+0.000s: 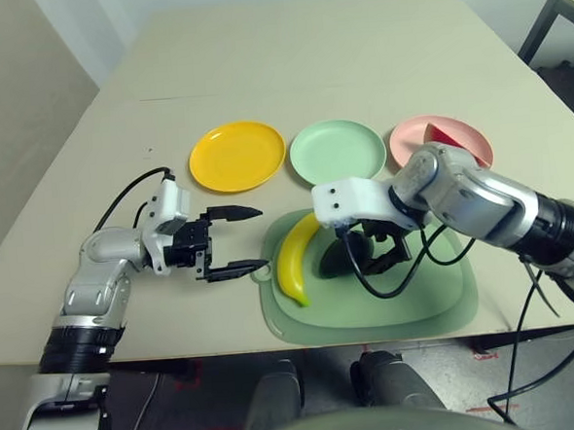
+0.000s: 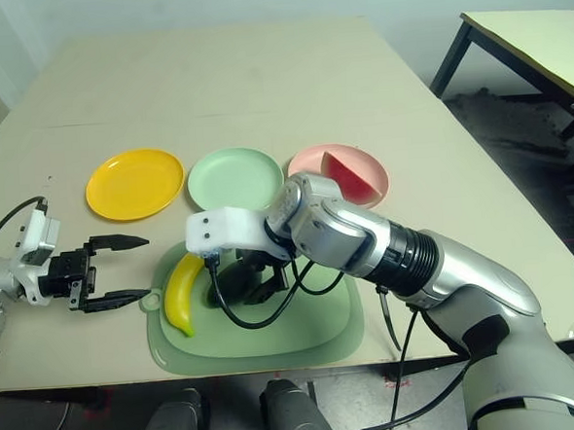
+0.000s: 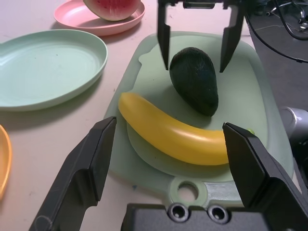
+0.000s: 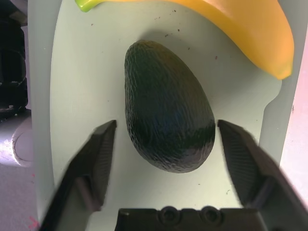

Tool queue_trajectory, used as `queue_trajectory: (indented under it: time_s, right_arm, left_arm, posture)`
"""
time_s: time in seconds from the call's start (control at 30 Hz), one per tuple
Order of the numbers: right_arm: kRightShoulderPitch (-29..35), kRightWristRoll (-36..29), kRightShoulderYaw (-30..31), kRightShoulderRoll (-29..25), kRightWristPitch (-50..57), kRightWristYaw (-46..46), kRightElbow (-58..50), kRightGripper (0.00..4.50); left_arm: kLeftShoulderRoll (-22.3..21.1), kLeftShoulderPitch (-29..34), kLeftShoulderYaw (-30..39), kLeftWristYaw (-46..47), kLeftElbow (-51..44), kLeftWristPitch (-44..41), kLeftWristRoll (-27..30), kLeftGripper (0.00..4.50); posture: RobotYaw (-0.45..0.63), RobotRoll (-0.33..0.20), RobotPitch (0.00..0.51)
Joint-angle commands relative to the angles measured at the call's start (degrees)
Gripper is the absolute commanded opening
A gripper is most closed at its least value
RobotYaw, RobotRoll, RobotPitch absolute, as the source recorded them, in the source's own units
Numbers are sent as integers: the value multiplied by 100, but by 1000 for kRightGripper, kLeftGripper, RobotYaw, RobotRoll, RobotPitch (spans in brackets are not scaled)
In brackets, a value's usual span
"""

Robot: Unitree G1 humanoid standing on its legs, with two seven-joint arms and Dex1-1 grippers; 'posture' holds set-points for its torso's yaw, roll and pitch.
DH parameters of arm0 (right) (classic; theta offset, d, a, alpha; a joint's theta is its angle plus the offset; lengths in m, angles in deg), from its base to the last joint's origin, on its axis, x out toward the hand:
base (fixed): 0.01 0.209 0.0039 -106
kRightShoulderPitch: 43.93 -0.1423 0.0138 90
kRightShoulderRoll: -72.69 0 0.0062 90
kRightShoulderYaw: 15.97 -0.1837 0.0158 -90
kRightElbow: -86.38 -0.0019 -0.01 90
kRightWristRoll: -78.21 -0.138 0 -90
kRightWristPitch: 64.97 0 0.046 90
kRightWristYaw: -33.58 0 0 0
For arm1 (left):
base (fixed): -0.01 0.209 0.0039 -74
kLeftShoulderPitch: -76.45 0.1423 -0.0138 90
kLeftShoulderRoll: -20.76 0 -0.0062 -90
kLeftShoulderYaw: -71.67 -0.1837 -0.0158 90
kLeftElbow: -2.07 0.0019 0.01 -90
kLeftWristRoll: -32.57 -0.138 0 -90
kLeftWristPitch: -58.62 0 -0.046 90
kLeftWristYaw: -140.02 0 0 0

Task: Place the fruits into color-matched plates.

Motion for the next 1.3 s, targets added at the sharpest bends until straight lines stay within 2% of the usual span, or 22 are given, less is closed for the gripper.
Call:
queue_trajectory:
  time_s: [0.03,0.23,0.53,0.73,0.97,1.1,1.3]
  right_arm:
    - [58,-15,53,-9,20,-7,-74,2918]
    - [-4,5,5,-77,-92,59,33,2916]
    - [-757,82,-349,-318,-654,575,680,2916]
    - [-1093,202,-515,-200,-909,684,1187,2916]
    - [-1617,960,-648,416,-2292,149,3615,2916]
    - [-1824,1437,-806,899,-3179,-447,5208,2916]
    - [-1963,1866,-1123,1573,-4165,-1316,7042,2916]
  left_arm:
    - [-18,-19,-5,-6,-16,20,-50,4500]
    - [-16,16,0,-1,-37,8,-39,4500]
    - [42,112,90,244,-208,-250,103,4500]
    - [74,144,107,346,-255,-306,130,4500]
    - [233,19,117,1034,-360,-511,-49,4500]
    - [383,-5,76,1703,-695,-821,-209,4500]
    - [623,-248,132,2862,-1048,-1391,-473,4500]
  posture:
    - [1,0,119]
    - [-1,0,118]
    - [-8,0,116]
    - [-7,0,113]
    - [2,0,109]
    - [18,0,109]
    - [36,0,108]
